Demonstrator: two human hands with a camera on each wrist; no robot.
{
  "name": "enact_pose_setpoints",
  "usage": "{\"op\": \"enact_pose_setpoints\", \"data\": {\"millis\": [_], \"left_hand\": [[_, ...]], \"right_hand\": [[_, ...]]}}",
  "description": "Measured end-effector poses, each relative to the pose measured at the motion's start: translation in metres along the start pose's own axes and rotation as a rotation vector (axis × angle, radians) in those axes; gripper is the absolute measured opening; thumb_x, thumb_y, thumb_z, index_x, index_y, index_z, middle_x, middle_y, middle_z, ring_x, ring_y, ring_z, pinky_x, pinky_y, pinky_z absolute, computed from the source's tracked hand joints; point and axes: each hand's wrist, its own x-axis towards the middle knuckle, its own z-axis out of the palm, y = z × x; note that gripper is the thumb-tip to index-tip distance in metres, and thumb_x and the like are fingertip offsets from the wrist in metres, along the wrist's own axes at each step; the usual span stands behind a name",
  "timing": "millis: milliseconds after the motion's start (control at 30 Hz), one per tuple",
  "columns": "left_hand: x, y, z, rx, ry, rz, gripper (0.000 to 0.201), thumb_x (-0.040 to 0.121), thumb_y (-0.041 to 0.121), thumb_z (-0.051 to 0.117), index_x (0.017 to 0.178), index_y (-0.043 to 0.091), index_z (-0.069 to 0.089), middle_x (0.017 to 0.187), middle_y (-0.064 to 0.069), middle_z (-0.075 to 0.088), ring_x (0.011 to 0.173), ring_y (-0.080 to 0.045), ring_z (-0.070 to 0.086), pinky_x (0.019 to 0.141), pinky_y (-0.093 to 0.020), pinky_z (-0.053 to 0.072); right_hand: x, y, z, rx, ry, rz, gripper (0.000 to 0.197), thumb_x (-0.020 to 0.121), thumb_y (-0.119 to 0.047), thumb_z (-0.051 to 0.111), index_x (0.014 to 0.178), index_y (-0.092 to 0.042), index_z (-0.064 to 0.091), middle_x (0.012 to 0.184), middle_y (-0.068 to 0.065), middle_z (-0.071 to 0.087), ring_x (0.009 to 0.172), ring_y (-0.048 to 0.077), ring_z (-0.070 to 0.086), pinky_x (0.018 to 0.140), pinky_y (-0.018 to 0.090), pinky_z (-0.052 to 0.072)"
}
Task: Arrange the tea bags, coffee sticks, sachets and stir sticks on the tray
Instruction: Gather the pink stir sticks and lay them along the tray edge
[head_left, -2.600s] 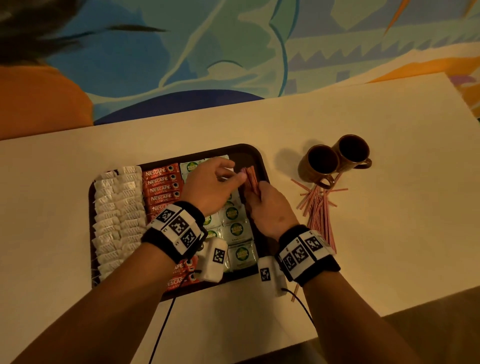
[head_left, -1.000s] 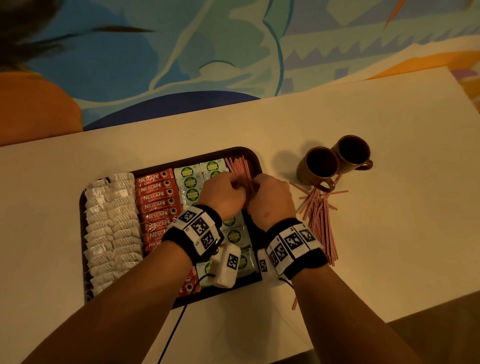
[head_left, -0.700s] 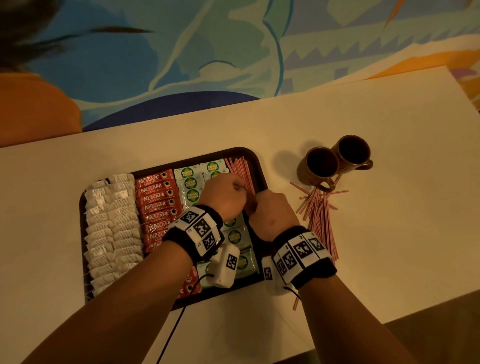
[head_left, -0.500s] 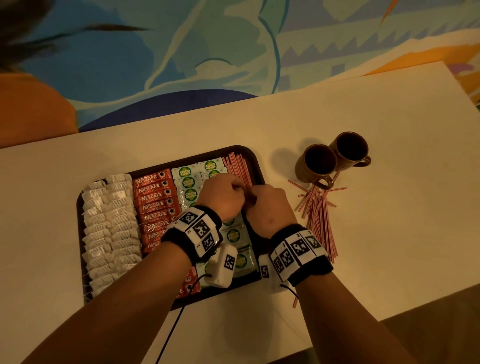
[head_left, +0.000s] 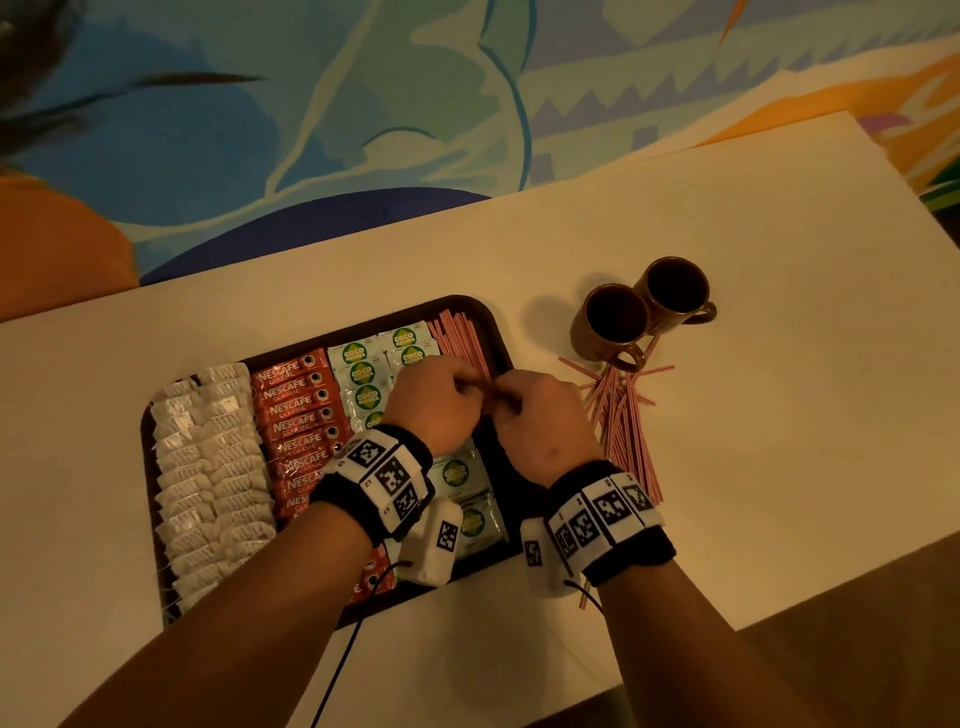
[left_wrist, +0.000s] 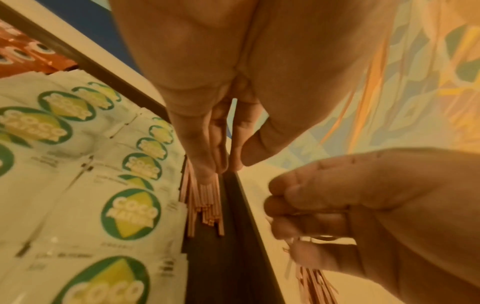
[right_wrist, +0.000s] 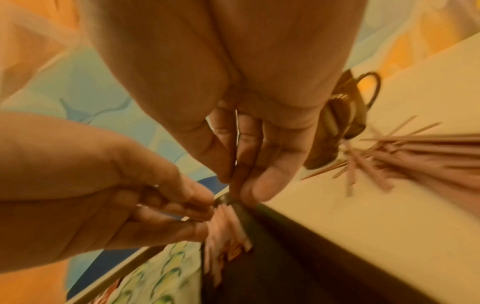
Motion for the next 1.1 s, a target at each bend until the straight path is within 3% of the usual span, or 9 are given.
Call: {"op": "enact_pose_setpoints", "data": {"millis": [100, 167, 267, 400, 500, 733, 833, 900, 1100], "left_hand": [[-0.004, 0.008, 0.003, -0.052, 0.054, 0.055, 0.020, 0.092, 0.011, 0.063, 0.107, 0.017, 0.075, 0.102, 0.006, 0.072, 0.085, -0.003, 0.061, 0.063, 0.000, 0.040], [-0.007, 0.016, 0.010, -0.089, 0.033, 0.086, 0.020, 0.092, 0.012, 0.065, 0.109, 0.016, 0.075, 0.102, 0.005, 0.073, 0.087, -0.005, 0.065, 0.067, -0.002, 0.043], [-0.010, 0.032, 0.028, -0.100, -0.076, 0.126, 0.022, 0.092, 0.014, 0.066, 0.113, 0.016, 0.074, 0.104, 0.005, 0.073, 0.092, -0.006, 0.066, 0.079, -0.013, 0.052], [-0.020, 0.053, 0.059, -0.069, -0.237, 0.122, 0.024, 0.092, 0.020, 0.066, 0.115, 0.020, 0.071, 0.108, 0.008, 0.071, 0.100, -0.009, 0.066, 0.095, -0.030, 0.055], [-0.032, 0.063, 0.081, 0.003, -0.335, 0.110, 0.021, 0.093, 0.022, 0.065, 0.114, 0.020, 0.069, 0.109, 0.007, 0.069, 0.102, -0.012, 0.065, 0.095, -0.031, 0.054], [-0.037, 0.079, 0.114, 0.221, -0.273, 0.191, 0.043, 0.091, 0.022, 0.070, 0.131, 0.020, 0.055, 0.132, -0.003, 0.047, 0.107, -0.022, 0.061, 0.097, -0.038, 0.054], [-0.028, 0.079, 0.120, 0.237, -0.162, 0.202, 0.050, 0.091, 0.025, 0.071, 0.135, 0.012, 0.050, 0.135, -0.008, 0.038, 0.113, -0.025, 0.056, 0.101, -0.032, 0.050], [-0.022, 0.078, 0.122, 0.265, -0.099, 0.196, 0.056, 0.092, 0.032, 0.069, 0.138, 0.010, 0.047, 0.137, -0.011, 0.035, 0.121, -0.027, 0.049, 0.105, -0.036, 0.048], [-0.006, 0.074, 0.131, 0.451, -0.063, 0.285, 0.083, 0.088, 0.059, 0.065, 0.153, 0.020, 0.030, 0.139, -0.014, 0.036, 0.127, -0.031, 0.039, 0.107, -0.043, 0.043]], "right_hand": [[-0.012, 0.022, -0.016, 0.041, 0.127, 0.078, 0.018, 0.096, -0.017, 0.063, 0.105, -0.023, 0.076, 0.100, -0.009, 0.073, 0.090, 0.008, 0.065, 0.081, 0.020, 0.052], [-0.024, 0.044, -0.030, 0.048, 0.240, 0.199, 0.016, 0.095, -0.018, 0.064, 0.101, -0.027, 0.075, 0.099, -0.010, 0.072, 0.093, 0.011, 0.066, 0.083, 0.024, 0.052], [-0.046, 0.076, -0.049, 0.044, 0.320, 0.419, 0.005, 0.095, -0.025, 0.065, 0.097, -0.025, 0.070, 0.097, -0.004, 0.069, 0.089, 0.017, 0.064, 0.070, 0.022, 0.044], [-0.070, 0.110, -0.050, -0.074, 0.248, 0.585, 0.055, 0.090, -0.052, 0.068, 0.126, -0.011, 0.061, 0.120, 0.010, 0.060, 0.105, 0.027, 0.058, 0.088, 0.038, 0.052], [-0.087, 0.120, -0.042, -0.072, 0.202, 0.639, 0.060, 0.087, -0.057, 0.070, 0.121, -0.009, 0.059, 0.117, 0.012, 0.057, 0.103, 0.031, 0.059, 0.086, 0.041, 0.053], [-0.112, 0.113, -0.011, -0.069, 0.184, 0.562, 0.077, 0.065, -0.038, 0.095, 0.119, -0.015, 0.045, 0.119, 0.005, 0.046, 0.104, 0.027, 0.053, 0.083, 0.034, 0.049], [-0.109, 0.115, -0.012, -0.032, 0.233, 0.555, 0.070, 0.072, -0.034, 0.091, 0.121, -0.014, 0.045, 0.120, 0.006, 0.046, 0.106, 0.028, 0.053, 0.082, 0.033, 0.045], [-0.105, 0.118, -0.015, -0.026, 0.278, 0.536, 0.064, 0.078, -0.034, 0.086, 0.124, -0.013, 0.047, 0.120, 0.005, 0.047, 0.106, 0.026, 0.052, 0.082, 0.031, 0.044], [-0.087, 0.125, -0.020, -0.092, 0.298, 0.474, 0.047, 0.089, -0.035, 0.076, 0.123, -0.013, 0.054, 0.118, 0.006, 0.050, 0.103, 0.023, 0.052, 0.082, 0.027, 0.043]]}}
